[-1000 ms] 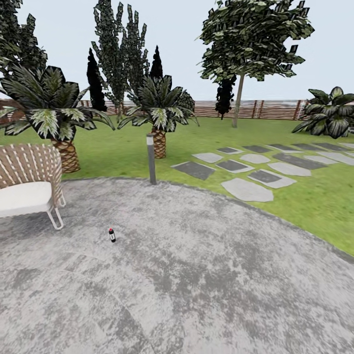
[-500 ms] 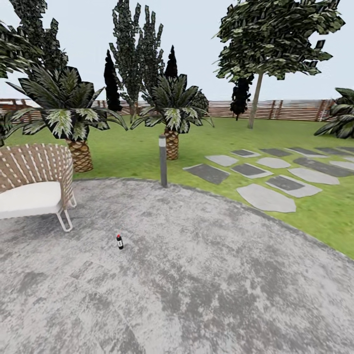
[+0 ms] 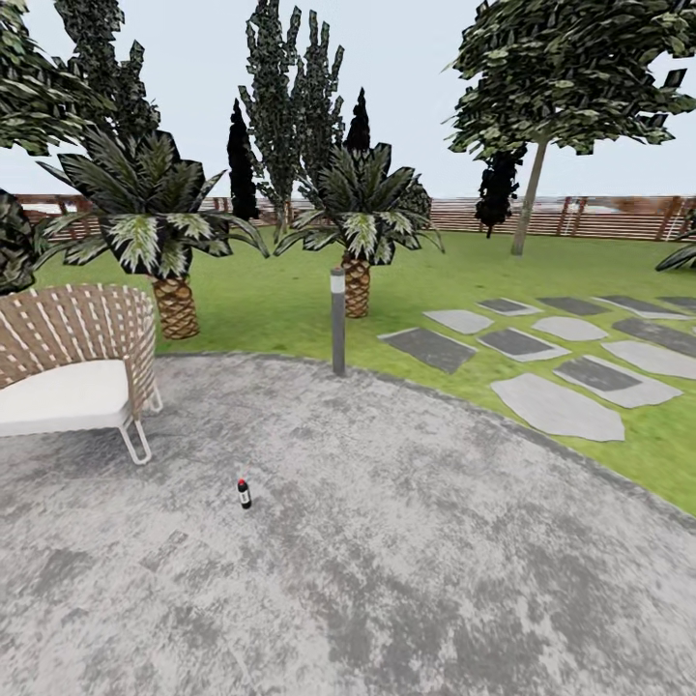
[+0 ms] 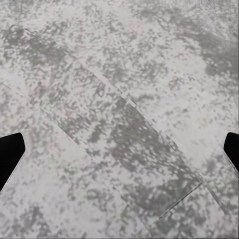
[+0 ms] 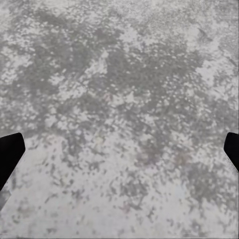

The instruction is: In the garden, pick up the pesticide atomizer on the floor and spray pesticide onto both trees until each tree trunk is fully covered.

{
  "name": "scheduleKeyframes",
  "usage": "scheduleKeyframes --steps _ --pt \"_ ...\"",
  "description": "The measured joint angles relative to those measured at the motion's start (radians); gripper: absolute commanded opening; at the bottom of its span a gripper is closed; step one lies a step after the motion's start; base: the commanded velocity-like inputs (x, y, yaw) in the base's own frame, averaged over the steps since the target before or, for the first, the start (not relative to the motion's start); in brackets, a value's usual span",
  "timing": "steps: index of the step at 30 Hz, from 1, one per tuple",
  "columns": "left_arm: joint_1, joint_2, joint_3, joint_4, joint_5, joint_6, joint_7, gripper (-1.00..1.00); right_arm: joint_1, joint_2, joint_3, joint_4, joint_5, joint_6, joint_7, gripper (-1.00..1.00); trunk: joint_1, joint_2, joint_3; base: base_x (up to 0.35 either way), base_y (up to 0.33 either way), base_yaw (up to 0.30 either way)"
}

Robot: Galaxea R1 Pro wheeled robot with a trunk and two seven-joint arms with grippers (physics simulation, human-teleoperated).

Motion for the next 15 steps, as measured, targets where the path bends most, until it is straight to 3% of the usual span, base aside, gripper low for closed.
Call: scheduleKeyframes --steps 15 --pt "0.0 0.0 0.0 0.0 0.0 0.0 0.0 1.0 0.0 0.0 0.0 0.0 0.0 0.0 0.0 1.0 0.0 0.0 0.0 0.339 0.0 0.0"
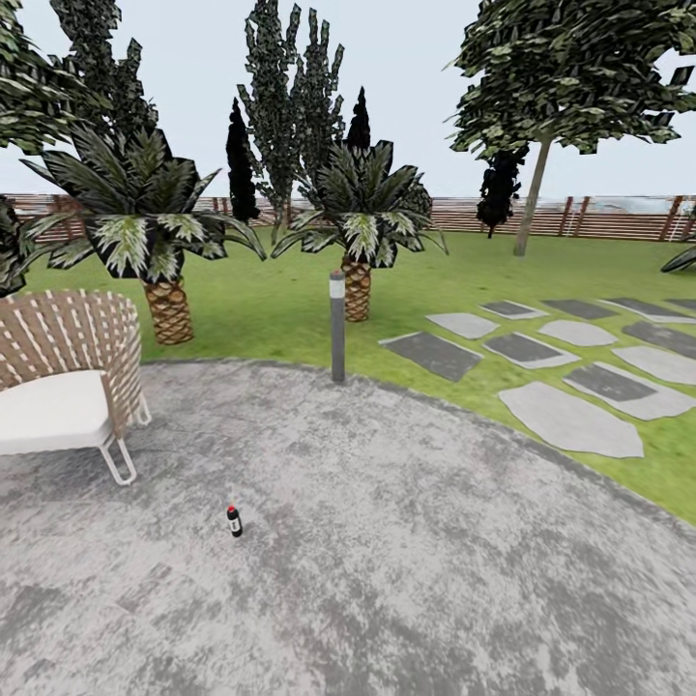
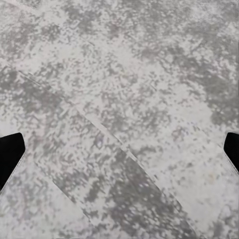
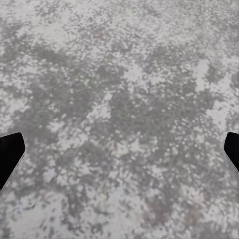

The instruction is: In the garden, pick up the pesticide atomizer on the floor and spray pesticide onto both trees until each tree trunk is fully covered.

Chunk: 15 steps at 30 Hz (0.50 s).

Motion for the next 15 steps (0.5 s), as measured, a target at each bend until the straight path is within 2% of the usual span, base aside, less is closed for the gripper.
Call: scheduleKeyframes --steps 10,15 --pt "0.0 0.0 0.0 0.0 0.0 0.0 0.0 1.0 0.0 0.0 0.0 0.0 0.0 0.0 0.0 1.0 0.0 0.0 0.0 0.339 0.0 0.0" --pt "0.0 0.0 0.0 0.0 0.0 -0.001 0.0 1.0 0.0 0.0 0.0 0.0 0.0 0.0 0.0 1.0 0.0 0.0 0.0 0.29 0.155 0.0"
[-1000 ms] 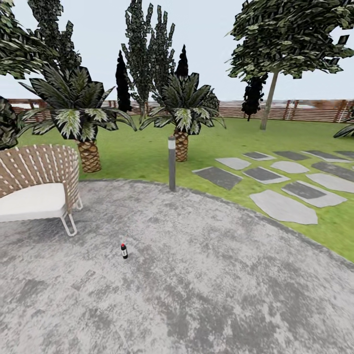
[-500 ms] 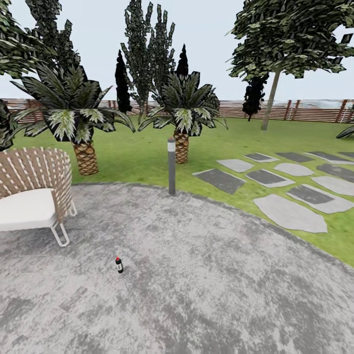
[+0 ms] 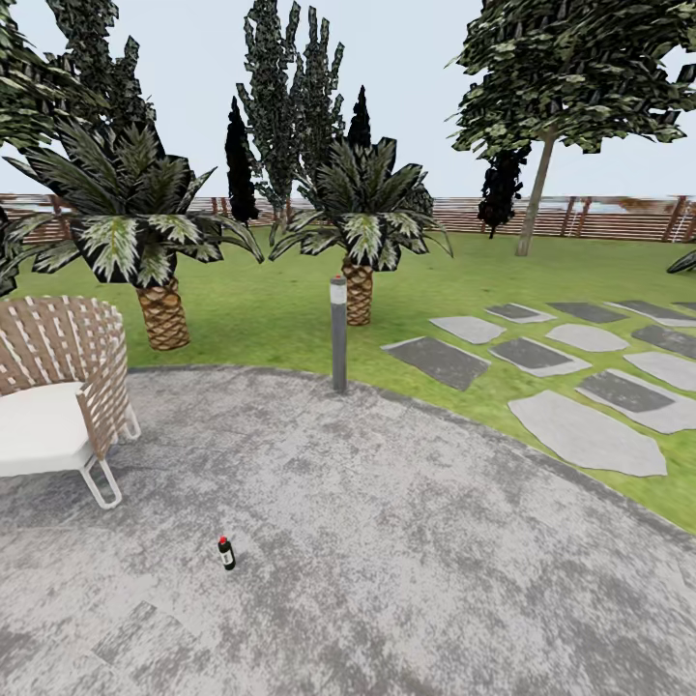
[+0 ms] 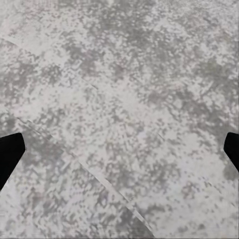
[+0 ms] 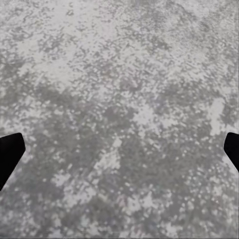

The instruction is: In the garden, pick up the pesticide atomizer on the floor and spray pesticide onto both trees until each tree trunk is fully covered.

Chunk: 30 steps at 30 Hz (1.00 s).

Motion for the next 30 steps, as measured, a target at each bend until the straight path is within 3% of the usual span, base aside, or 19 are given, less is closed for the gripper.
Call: scheduleKeyframes --steps 30 --pt "0.0 0.0 0.0 0.0 0.0 0.001 0.0 1.0 0.0 -0.01 -0.003 -0.003 0.0 -0.001 -0.003 1.0 0.0 0.0 0.0 0.125 0.294 0.0"
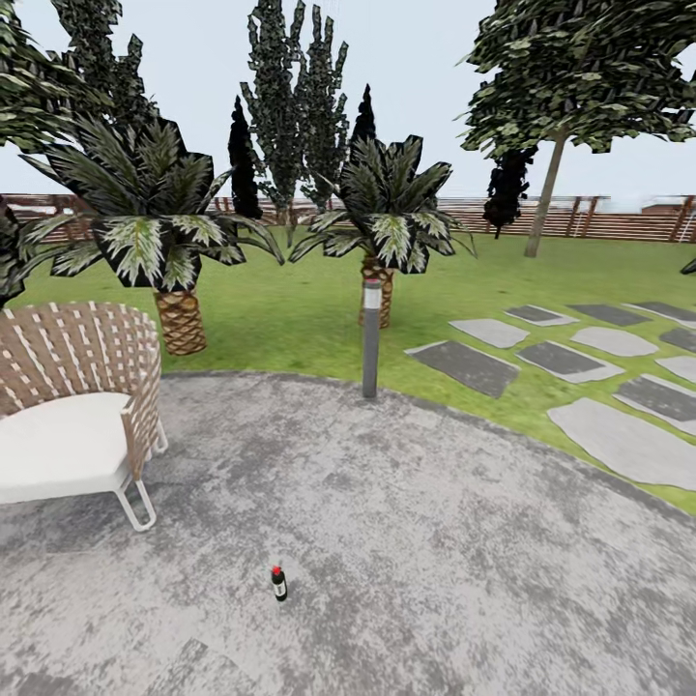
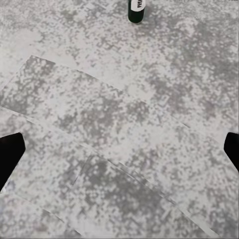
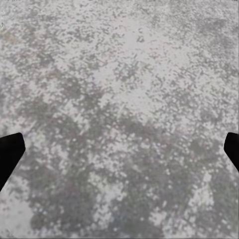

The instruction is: In the garden, pick up the pesticide atomizer on the floor and spray pesticide onto both trees until each tree trunk is fully covered.

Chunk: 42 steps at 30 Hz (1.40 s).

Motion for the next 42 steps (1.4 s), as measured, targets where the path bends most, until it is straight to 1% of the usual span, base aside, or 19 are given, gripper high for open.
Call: scheduleKeyframes --steps 11,26,42 --pt "0.0 0.0 0.0 0.0 0.0 0.0 0.0 1.0 0.0 -0.001 -0.001 -0.003 0.0 0.0 0.0 1.0 0.0 0.0 0.0 0.153 0.302 -0.025" --pt "0.0 0.0 0.0 0.0 0.0 -0.001 0.0 1.0 0.0 -0.001 -0.001 -0.003 0.0 0.0 0.0 1.0 0.0 0.0 0.0 0.176 0.261 -0.221" --pt "0.0 0.0 0.0 0.0 0.0 0.0 0.0 1.0 0.0 -0.001 -0.001 -0.003 0.0 0.0 0.0 1.0 0.0 0.0 0.0 0.178 0.193 -0.234"
